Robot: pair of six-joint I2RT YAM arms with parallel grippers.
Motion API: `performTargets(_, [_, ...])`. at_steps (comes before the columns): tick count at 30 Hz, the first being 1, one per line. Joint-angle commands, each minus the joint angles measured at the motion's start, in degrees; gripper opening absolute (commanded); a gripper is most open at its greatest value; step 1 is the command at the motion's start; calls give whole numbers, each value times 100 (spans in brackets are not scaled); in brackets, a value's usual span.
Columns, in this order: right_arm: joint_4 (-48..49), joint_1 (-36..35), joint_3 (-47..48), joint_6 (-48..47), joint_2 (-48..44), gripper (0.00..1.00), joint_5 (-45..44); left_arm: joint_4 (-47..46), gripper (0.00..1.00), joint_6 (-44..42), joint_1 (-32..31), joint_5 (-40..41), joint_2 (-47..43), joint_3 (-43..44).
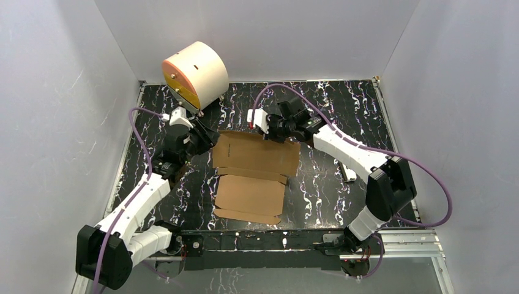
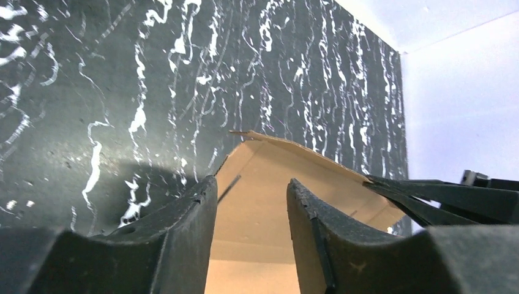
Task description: Fold the paper box
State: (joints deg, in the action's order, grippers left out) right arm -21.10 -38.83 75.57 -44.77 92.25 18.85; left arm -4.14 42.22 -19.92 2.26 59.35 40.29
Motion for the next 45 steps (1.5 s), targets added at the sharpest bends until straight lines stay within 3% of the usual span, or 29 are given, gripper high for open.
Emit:
performTargets(1, [484, -78, -213, 42, -350, 0, -55, 170, 47, 781, 41, -655, -232, -1])
performTargets(11, [869, -133, -684, 54, -679, 0, 22, -798, 57, 1883, 56, -1195, 289, -403])
performTargets(26, [1093, -227, -1079, 9, -941, 0, 8, -1603, 58, 1940, 530, -1316, 966, -411])
performTargets(31, [1176, -246, -1128, -55, -941, 0, -80, -1543, 52, 1750, 533, -1450, 1091, -375])
performTargets(39, [1261, -307, -1105, -87, -900, 0, -288, -1337, 33, 1387, 533, -1874, 776, -428])
performTargets(45, [1469, -460, -1030, -240, -755, 0, -650, -1048, 29, 1263, 533, -1984, 426, -523])
